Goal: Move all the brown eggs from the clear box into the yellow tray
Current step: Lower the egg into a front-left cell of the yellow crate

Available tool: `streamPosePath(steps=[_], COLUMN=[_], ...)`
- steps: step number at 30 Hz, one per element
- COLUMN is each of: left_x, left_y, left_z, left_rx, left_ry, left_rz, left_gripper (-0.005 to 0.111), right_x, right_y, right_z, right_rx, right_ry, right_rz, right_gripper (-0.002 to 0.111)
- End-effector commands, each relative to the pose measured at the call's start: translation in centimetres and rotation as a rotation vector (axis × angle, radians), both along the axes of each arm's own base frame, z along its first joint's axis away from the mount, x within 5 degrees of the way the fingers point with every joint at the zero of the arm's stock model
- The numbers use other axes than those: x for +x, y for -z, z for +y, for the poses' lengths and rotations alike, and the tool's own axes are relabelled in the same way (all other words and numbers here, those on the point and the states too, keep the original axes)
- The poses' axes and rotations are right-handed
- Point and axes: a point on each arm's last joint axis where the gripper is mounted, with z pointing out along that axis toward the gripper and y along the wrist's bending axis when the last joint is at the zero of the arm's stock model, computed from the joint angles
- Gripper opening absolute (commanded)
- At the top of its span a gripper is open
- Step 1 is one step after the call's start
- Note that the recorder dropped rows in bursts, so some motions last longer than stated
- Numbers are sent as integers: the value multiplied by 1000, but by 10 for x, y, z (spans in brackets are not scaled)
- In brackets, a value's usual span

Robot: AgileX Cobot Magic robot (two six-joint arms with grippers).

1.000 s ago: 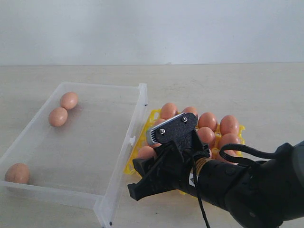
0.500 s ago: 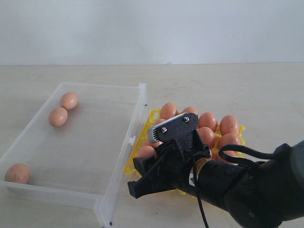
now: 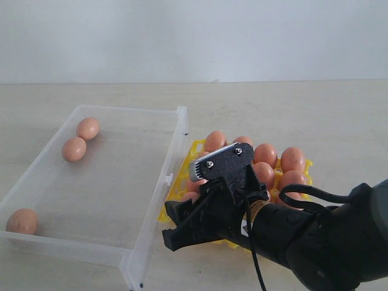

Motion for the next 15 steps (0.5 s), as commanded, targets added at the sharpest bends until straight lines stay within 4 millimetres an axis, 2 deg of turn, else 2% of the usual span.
streamPosePath(steps=[1,7,9,12,13,14,15], left_x=[0,0,0,0,0,0,0], left_y=[-1,-1,-1,-1,-1,-1,-1], left_z=[0,0,0,0,0,0,0], left_rx=[-5,-5,-5,-5,-5,-5,-5], left_ry=[0,0,0,0,0,0,0], left_rz=[-2,-2,-2,-2,-2,-2,-2], left_gripper=[-4,-4,-4,-4,-4,-4,-4], right_x=[0,5,7,18,26,29,36], right_y=[-20,-86,-116,-150,-167,-171,-186], right_z=[0,-4,3,31,48,60,78], right_rx=[62,119,134,-3,-49,-85,-98], right_ry=[1,46,20,-110,-167,-206,-246], right_rz=[-68,-194,-186,-94,-66,-37,-22], right_gripper=[65,65,65,65,65,65,65])
